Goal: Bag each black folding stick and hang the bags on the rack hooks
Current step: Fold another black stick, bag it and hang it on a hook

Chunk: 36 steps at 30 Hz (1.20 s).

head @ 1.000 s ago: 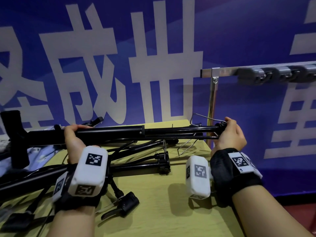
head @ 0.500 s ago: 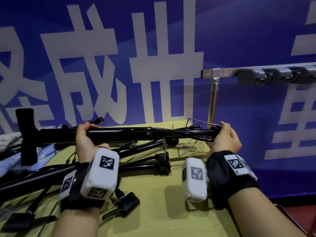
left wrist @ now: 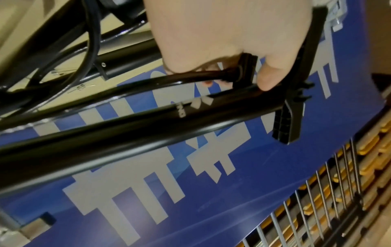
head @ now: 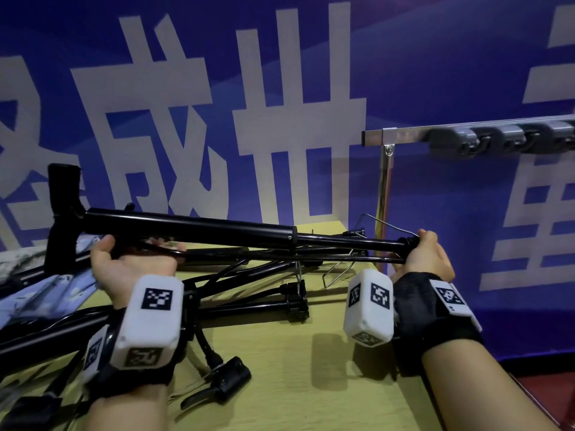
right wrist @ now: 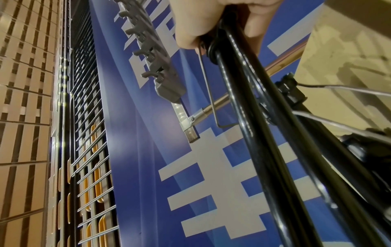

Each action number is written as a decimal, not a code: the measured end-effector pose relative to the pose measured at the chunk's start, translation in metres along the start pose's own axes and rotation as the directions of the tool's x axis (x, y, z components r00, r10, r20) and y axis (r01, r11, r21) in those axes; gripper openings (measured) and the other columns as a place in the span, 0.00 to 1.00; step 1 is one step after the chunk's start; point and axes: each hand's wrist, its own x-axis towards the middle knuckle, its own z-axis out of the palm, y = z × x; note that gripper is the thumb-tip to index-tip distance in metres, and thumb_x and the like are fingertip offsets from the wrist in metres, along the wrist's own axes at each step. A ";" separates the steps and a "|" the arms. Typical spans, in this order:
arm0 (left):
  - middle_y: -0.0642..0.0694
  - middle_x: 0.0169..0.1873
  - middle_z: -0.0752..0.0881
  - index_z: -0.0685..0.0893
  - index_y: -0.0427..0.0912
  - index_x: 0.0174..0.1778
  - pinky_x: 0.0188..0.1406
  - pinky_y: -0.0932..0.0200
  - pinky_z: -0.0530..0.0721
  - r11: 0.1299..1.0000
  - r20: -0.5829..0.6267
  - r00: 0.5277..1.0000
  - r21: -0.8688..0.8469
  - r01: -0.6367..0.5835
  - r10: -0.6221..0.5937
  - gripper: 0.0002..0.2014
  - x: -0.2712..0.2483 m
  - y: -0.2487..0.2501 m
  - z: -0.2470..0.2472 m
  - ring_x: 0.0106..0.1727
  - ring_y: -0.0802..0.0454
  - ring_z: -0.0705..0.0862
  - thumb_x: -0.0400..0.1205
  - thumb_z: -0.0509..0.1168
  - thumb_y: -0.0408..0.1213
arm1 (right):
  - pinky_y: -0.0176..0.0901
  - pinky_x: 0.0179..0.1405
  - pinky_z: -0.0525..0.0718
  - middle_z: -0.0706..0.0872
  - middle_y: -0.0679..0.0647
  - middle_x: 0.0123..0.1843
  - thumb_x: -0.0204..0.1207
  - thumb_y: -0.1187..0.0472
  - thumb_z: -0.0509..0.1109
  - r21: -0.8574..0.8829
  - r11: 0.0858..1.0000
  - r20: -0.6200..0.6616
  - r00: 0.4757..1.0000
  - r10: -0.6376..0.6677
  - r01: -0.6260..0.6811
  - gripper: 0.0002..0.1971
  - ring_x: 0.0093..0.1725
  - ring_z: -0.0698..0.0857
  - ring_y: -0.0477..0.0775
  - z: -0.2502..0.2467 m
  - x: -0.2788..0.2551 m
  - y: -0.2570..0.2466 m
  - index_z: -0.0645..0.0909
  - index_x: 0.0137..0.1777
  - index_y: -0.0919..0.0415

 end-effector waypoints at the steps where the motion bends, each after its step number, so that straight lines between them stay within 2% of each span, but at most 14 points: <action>1: 0.49 0.28 0.87 0.84 0.45 0.37 0.47 0.56 0.76 1.000 0.015 1.000 -0.005 -0.005 0.005 0.10 0.001 0.001 -0.002 0.33 0.51 0.85 0.66 0.61 0.42 | 0.39 0.23 0.81 0.83 0.53 0.30 0.72 0.60 0.70 0.006 1.000 -0.002 1.000 -0.005 0.005 0.04 0.23 0.79 0.50 0.000 0.000 -0.001 0.84 0.42 0.60; 2: 0.49 0.27 0.86 0.84 0.45 0.33 0.49 0.57 0.76 1.000 0.006 1.000 -0.009 -0.009 0.009 0.08 0.001 0.002 -0.004 0.32 0.51 0.84 0.65 0.64 0.43 | 0.40 0.24 0.83 0.83 0.53 0.30 0.72 0.61 0.70 0.010 1.000 -0.003 1.000 -0.009 0.009 0.04 0.24 0.80 0.50 0.000 0.000 -0.001 0.85 0.43 0.60; 4: 0.51 0.29 0.86 0.84 0.46 0.35 0.52 0.57 0.80 0.997 0.006 1.000 -0.082 0.002 -0.002 0.07 0.004 0.002 -0.007 0.35 0.54 0.85 0.72 0.68 0.46 | 0.44 0.31 0.86 0.83 0.53 0.31 0.72 0.61 0.70 0.019 1.000 0.000 1.000 -0.011 0.011 0.06 0.28 0.81 0.52 -0.001 0.002 -0.002 0.86 0.45 0.62; 6: 0.56 0.20 0.78 0.79 0.47 0.32 0.38 0.66 0.82 0.994 0.007 1.000 -0.107 0.011 -0.010 0.12 0.002 0.003 -0.004 0.23 0.62 0.78 0.75 0.69 0.51 | 0.48 0.38 0.88 0.85 0.55 0.34 0.72 0.60 0.70 0.011 1.000 0.000 1.000 -0.006 0.006 0.09 0.30 0.82 0.53 -0.001 0.002 -0.002 0.87 0.47 0.63; 8: 0.56 0.12 0.70 0.72 0.48 0.22 0.23 0.72 0.77 0.992 0.061 0.997 -0.110 0.057 -0.050 0.18 -0.002 0.004 -0.001 0.13 0.63 0.69 0.69 0.70 0.52 | 0.51 0.41 0.88 0.87 0.57 0.37 0.71 0.60 0.70 0.003 1.000 -0.002 1.000 -0.013 0.013 0.09 0.33 0.83 0.55 -0.001 0.002 -0.002 0.87 0.46 0.63; 11: 0.54 0.08 0.69 0.66 0.46 0.11 0.20 0.75 0.75 0.975 0.181 0.975 -0.157 0.157 -0.128 0.24 -0.006 0.006 -0.002 0.09 0.59 0.69 0.67 0.68 0.52 | 0.50 0.36 0.87 0.85 0.57 0.35 0.71 0.61 0.70 0.016 0.999 -0.007 0.999 -0.035 0.035 0.06 0.32 0.82 0.56 0.000 0.000 -0.003 0.86 0.43 0.63; 13: 0.54 0.07 0.70 0.65 0.47 0.09 0.24 0.76 0.77 0.977 0.147 0.976 -0.117 0.176 -0.158 0.25 -0.005 0.007 -0.003 0.10 0.60 0.71 0.67 0.69 0.51 | 0.44 0.27 0.85 0.82 0.54 0.31 0.72 0.62 0.69 0.020 0.999 0.000 0.999 -0.043 0.043 0.05 0.26 0.80 0.53 0.000 0.000 -0.004 0.84 0.42 0.63; 16: 0.56 0.09 0.73 0.69 0.50 0.16 0.24 0.76 0.78 0.990 0.006 0.990 -0.009 0.142 -0.142 0.21 -0.007 0.006 0.002 0.14 0.65 0.76 0.70 0.70 0.50 | 0.37 0.20 0.80 0.81 0.52 0.30 0.74 0.62 0.68 0.013 0.997 0.013 0.997 -0.074 0.074 0.04 0.22 0.78 0.48 0.000 -0.002 -0.004 0.83 0.41 0.61; 19: 0.56 0.10 0.68 0.65 0.50 0.25 0.19 0.74 0.72 0.972 -0.120 0.983 0.177 0.157 -0.137 0.21 -0.004 0.001 -0.002 0.12 0.63 0.69 0.75 0.69 0.50 | 0.36 0.20 0.80 0.81 0.50 0.29 0.74 0.61 0.69 0.003 0.993 0.022 0.993 -0.117 0.117 0.04 0.22 0.79 0.46 0.001 -0.004 -0.006 0.83 0.39 0.57; 21: 0.57 0.14 0.69 0.67 0.49 0.29 0.15 0.73 0.68 0.943 -0.134 0.978 0.270 0.194 -0.163 0.18 0.001 -0.001 -0.008 0.13 0.63 0.68 0.75 0.67 0.52 | 0.35 0.20 0.80 0.81 0.48 0.28 0.73 0.60 0.69 0.001 0.991 0.031 0.991 -0.133 0.134 0.06 0.23 0.79 0.46 0.001 -0.006 -0.007 0.83 0.36 0.54; 25: 0.57 0.21 0.81 0.75 0.49 0.39 0.18 0.76 0.73 0.917 -0.107 0.985 0.363 0.168 -0.139 0.11 0.009 0.001 -0.011 0.18 0.65 0.78 0.78 0.64 0.52 | 0.35 0.20 0.80 0.81 0.48 0.28 0.74 0.61 0.69 0.007 0.989 0.037 0.988 -0.147 0.146 0.05 0.21 0.78 0.44 0.001 -0.008 -0.008 0.83 0.36 0.54; 28: 0.57 0.26 0.76 0.73 0.47 0.37 0.16 0.78 0.70 0.889 -0.144 0.983 0.427 0.166 -0.114 0.13 0.008 0.000 -0.010 0.17 0.65 0.75 0.77 0.66 0.52 | 0.34 0.19 0.80 0.80 0.47 0.27 0.74 0.62 0.69 0.015 0.986 0.046 0.985 -0.166 0.165 0.03 0.17 0.77 0.41 0.002 -0.007 -0.008 0.84 0.41 0.57; 32: 0.57 0.30 0.76 0.74 0.48 0.41 0.19 0.76 0.73 0.889 -0.207 0.977 0.436 0.139 -0.051 0.14 0.008 -0.004 -0.012 0.22 0.65 0.76 0.75 0.68 0.54 | 0.36 0.23 0.81 0.81 0.47 0.28 0.74 0.61 0.69 0.013 0.982 0.078 0.979 -0.189 0.188 0.03 0.24 0.79 0.44 0.003 -0.008 -0.007 0.85 0.44 0.57; 36: 0.58 0.27 0.74 0.74 0.50 0.39 0.20 0.73 0.74 0.887 -0.202 0.979 0.448 0.115 -0.025 0.14 0.014 -0.006 -0.014 0.23 0.64 0.73 0.74 0.67 0.56 | 0.33 0.21 0.79 0.82 0.47 0.30 0.76 0.61 0.68 0.012 0.980 0.093 0.975 -0.201 0.201 0.03 0.23 0.79 0.41 0.003 -0.010 -0.006 0.84 0.44 0.56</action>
